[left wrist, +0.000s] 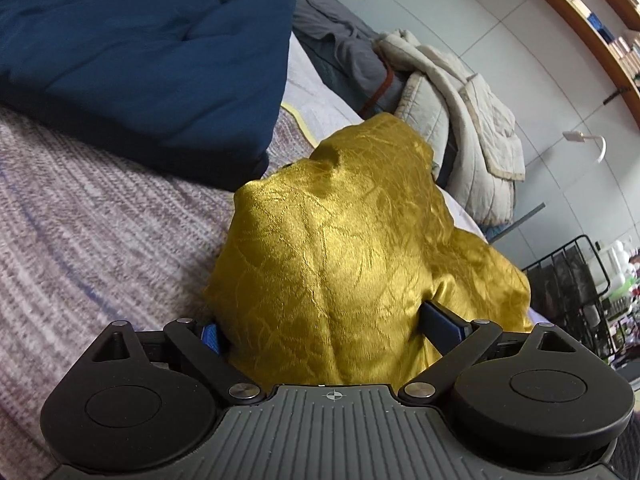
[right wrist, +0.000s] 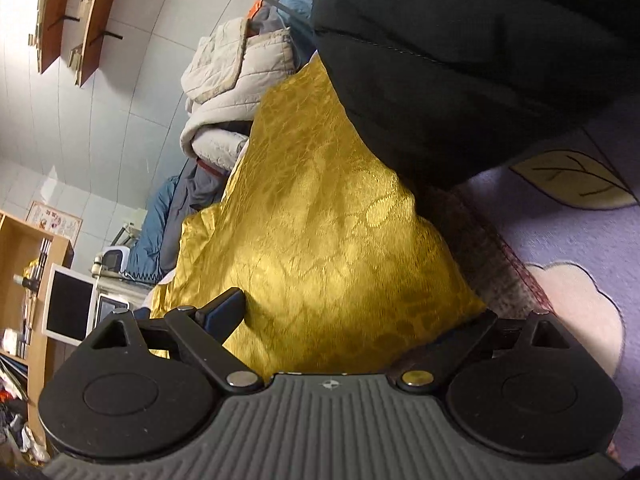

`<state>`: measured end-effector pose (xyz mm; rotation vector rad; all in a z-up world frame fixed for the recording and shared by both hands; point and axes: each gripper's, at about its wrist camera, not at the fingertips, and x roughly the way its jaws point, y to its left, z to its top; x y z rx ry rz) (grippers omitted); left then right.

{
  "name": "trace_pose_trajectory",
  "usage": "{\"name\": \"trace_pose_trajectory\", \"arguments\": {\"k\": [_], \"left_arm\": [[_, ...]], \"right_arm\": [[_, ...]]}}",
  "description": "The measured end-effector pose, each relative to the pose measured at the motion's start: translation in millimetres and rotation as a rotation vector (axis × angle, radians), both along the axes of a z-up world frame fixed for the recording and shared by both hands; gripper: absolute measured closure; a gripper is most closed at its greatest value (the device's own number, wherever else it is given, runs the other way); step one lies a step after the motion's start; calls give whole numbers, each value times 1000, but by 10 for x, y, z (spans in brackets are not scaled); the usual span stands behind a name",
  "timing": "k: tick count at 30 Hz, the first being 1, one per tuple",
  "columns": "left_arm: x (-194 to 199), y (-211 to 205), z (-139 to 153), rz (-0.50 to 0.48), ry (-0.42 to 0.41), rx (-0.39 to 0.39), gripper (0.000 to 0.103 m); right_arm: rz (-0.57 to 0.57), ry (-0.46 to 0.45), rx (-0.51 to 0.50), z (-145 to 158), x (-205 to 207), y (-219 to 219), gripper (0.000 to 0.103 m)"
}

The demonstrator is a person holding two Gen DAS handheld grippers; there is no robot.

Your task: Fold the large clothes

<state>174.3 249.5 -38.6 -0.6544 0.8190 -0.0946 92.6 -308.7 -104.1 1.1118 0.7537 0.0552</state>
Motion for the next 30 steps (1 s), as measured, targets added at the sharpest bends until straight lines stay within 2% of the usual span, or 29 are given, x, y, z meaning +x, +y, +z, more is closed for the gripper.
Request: {"name": "trace_pose_trajectory", "arguments": {"k": [3,7,17,23,24,25,26,28,30], "left_arm": [[107,-28,-13,7,8,-4,0],[217,-42,-84,39,29,-53,0],[306,-140,-70,31,16,-1,0],[246,-236,24,13,-26,45,0],[221,-263,52,5,-43,60,0],[197,-307,87,-3,-60,80,6],[168,-338,119,-15,-75,106,8],[99,-419,196,-35,-101,168,12],[4,-496,270,-54,-125,224,17]], "right_arm": [[-13,-3,1,-11,63,18,6],[-31,-14,-13,-25,141,45,5],[-60,-26,-52,-40,311,96,6],[-59,-13,-99,-17,304,103,23],[-53,-15,-92,-16,289,99,32],[-48,-22,-78,-14,273,95,39],[-46,-28,-78,4,264,102,41],[-24,-44,-136,106,266,144,51],[11,-71,-237,272,270,248,55]]}}
